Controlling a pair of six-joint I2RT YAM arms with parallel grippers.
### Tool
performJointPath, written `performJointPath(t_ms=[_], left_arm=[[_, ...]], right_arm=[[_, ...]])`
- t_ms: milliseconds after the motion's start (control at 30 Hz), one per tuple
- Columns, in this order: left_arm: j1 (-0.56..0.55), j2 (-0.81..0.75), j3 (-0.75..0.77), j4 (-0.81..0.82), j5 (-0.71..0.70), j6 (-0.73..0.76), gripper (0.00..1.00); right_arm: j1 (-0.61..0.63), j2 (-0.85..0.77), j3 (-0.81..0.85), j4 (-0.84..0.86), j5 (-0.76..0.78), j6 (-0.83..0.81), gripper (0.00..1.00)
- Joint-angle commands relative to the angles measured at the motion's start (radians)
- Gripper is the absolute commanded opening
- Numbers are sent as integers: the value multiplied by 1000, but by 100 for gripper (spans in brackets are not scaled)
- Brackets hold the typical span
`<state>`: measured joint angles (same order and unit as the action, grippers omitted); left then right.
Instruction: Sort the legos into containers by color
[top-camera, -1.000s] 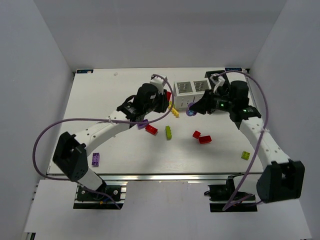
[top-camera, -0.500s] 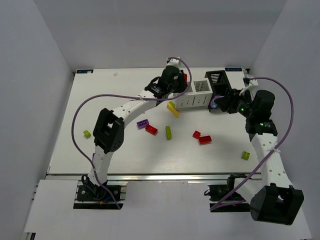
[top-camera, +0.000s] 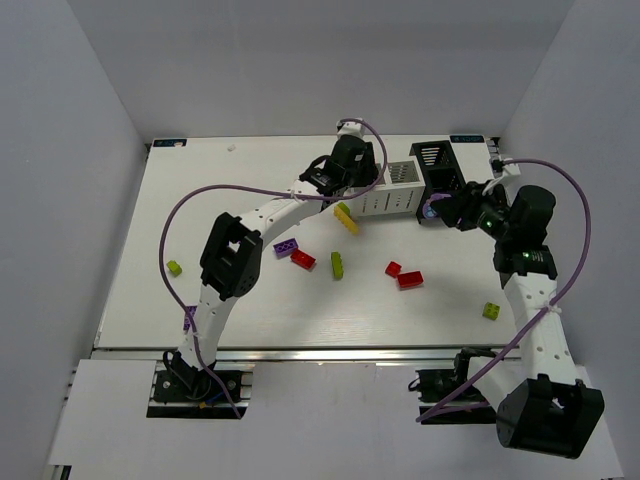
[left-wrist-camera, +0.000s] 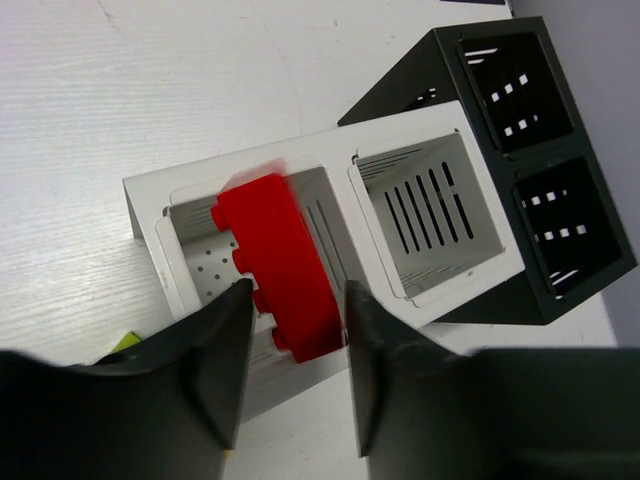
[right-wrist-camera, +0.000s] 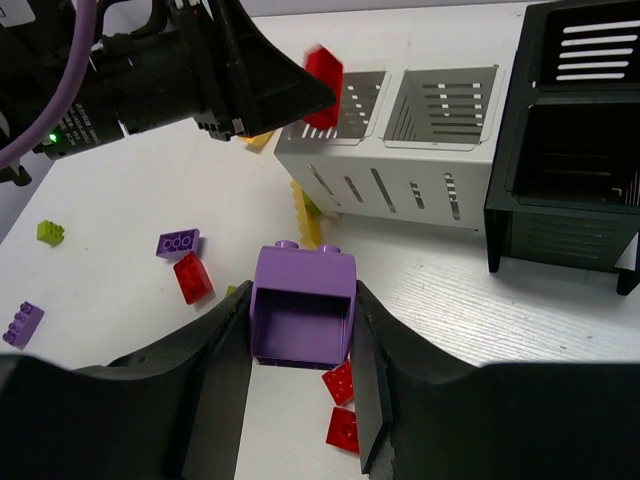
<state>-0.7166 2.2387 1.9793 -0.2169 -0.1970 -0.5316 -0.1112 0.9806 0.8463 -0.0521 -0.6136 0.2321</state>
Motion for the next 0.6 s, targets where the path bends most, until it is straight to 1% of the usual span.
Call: performJointPath(t_ms=[0,100,167,267,333,367,400,433,467,500,533,567], left_arm=[[-13,-21,49,-4,-12,7,57],[-14,-13,81,-28,-5,12,64],[-14,-13,96,-30,4,15,66],[-14,-33,115,-29,21,16,66],[-14,-77,122,-27,30,19,62],[-14,-102,115,-24,42,27,58],[-14,-132,101,-24,48,33,37],[-14,-169,80,-27,53,36,25],[-14,-268,-13,-21,65,38,17],[-1,-334,-87,8,79,36,7],[-1,-399,-176,34,97,33,6],[8,-542,-274,59,109,19,6]], right_arm=[[-8,-17,-16,70,-34,-5,0],[-7,-16,-18,74,-44,-11,0],[-8,-13,-21,80,-55,-19,0],[-5,-14,-30,98,-69,-45,0],[1,-5,-36,136,-49,-63,0],[5,6,-33,156,-43,-95,0],[8,24,-23,170,-35,-111,0],[16,82,26,182,-16,-131,0],[28,122,64,176,-2,-166,0],[47,163,113,157,18,-183,0],[56,255,169,102,55,-200,0],[68,301,269,80,84,-209,0]])
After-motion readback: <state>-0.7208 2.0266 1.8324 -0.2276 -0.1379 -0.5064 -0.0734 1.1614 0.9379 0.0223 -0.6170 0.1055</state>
